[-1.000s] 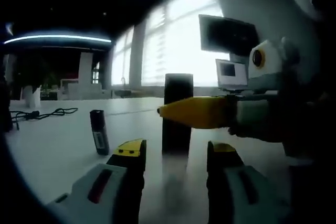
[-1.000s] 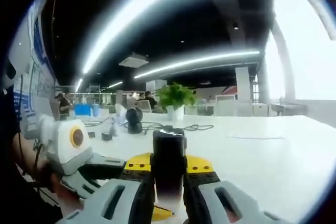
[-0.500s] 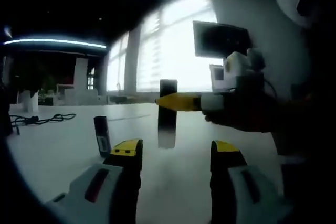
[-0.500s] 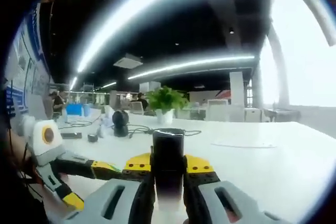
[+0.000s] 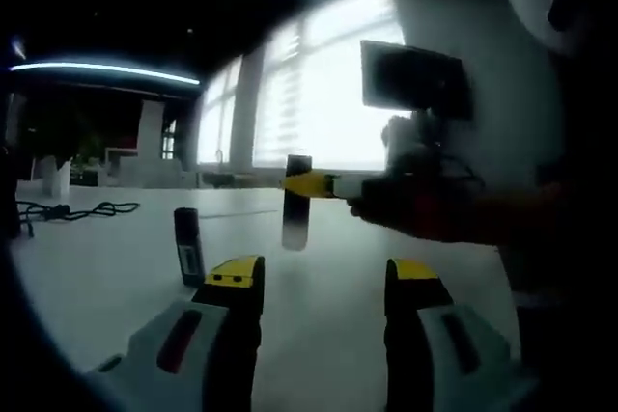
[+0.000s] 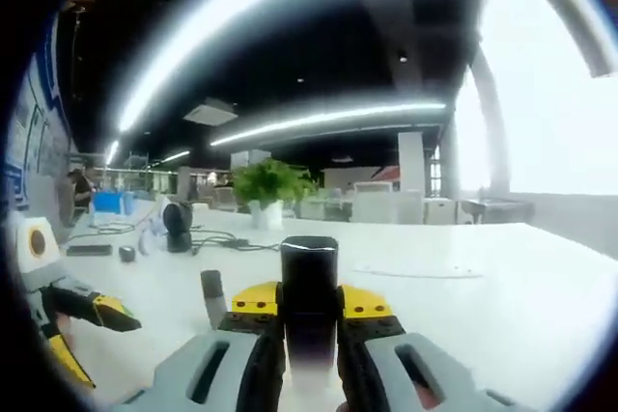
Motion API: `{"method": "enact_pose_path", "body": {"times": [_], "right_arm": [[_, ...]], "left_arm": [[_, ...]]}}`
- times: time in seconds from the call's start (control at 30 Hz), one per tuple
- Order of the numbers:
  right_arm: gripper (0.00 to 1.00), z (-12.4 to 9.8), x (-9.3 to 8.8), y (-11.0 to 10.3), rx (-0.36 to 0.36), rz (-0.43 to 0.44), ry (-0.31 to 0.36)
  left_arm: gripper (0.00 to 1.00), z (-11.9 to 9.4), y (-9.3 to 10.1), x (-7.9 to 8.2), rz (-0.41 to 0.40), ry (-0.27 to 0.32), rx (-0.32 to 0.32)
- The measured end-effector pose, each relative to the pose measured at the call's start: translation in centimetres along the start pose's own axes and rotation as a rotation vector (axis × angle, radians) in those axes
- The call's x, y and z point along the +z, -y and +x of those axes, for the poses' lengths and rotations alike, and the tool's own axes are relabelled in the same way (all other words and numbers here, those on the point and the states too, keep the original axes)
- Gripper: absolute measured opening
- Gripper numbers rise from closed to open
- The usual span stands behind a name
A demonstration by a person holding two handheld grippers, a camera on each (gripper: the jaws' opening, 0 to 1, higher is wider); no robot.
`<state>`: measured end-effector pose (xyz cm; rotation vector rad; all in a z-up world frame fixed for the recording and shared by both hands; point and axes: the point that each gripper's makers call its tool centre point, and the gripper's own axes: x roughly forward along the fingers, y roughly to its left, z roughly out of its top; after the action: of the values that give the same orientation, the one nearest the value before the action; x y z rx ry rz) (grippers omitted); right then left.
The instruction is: Pick up cosmetic bottle twist off cap place on table pick up cap screw tight cap place on table
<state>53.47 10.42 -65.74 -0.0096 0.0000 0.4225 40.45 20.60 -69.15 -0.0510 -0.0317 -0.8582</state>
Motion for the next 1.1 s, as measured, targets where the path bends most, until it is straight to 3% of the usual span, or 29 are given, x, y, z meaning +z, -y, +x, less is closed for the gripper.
{"method": "enact_pose_path", "body": {"times": [0.43,0.63,0.83,0.97,1.1], "right_arm": [[0.14,1.2,-1.8,0.4,-0.015,0.003,-0.042],[0.15,1.1,-1.7,0.6,-0.022,0.009,-0.029],[0.15,1.0,-1.7,0.2,-0.019,-0.041,-0.032],[0.29,0.9,-1.0,0.3,-0.023,-0.068,-0.012],[0.33,0.4,-0.9,0.0,-0.013,-0.074,-0.017]], "left_arm": [[0.38,0.0,-0.4,0.1,-0.004,0.005,0.009],[0.36,-0.1,-0.5,0.3,-0.004,0.02,0.009],[0.36,-0.1,-0.5,0.3,-0.001,0.017,0.01],[0.36,-0.1,-0.4,0.3,0.005,0.019,0.01],[0.37,-0.1,-0.5,0.3,0.005,0.019,0.014]]}}
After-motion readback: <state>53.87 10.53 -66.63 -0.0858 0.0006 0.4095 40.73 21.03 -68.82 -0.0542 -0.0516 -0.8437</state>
